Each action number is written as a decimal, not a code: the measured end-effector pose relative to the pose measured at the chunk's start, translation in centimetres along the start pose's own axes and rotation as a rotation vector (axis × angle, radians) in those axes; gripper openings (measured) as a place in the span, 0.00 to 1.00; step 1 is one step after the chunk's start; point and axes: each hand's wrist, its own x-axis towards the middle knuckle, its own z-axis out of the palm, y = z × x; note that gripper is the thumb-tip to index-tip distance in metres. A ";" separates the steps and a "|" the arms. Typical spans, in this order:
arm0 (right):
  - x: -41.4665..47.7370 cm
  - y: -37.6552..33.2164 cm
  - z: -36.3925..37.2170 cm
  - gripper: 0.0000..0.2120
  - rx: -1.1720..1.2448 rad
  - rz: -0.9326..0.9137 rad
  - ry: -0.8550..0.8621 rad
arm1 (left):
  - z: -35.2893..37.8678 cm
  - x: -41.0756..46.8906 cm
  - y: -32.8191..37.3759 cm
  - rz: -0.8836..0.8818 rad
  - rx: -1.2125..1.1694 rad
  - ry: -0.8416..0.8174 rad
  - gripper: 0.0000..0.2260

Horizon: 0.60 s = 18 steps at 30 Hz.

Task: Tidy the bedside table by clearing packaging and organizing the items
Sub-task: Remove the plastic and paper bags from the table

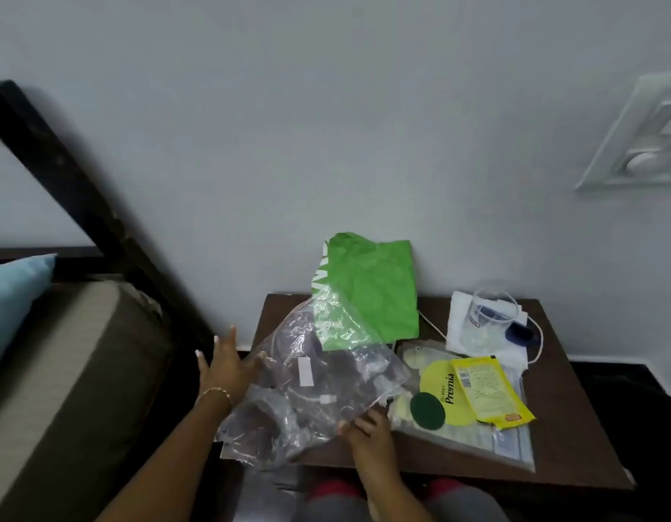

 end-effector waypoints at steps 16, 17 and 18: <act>-4.6 -3.2 -0.1 0.10 0.046 -0.182 -0.214 | -5.8 -4.4 -1.6 0.028 -0.718 -0.442 0.07; -5.2 -3.7 -0.6 0.14 0.081 -0.150 -0.276 | -6.2 -4.9 -1.5 0.036 -0.779 -0.476 0.09; -5.9 -4.1 -1.2 0.20 0.093 -0.120 -0.333 | -6.6 -5.4 -1.2 0.028 -0.840 -0.498 0.11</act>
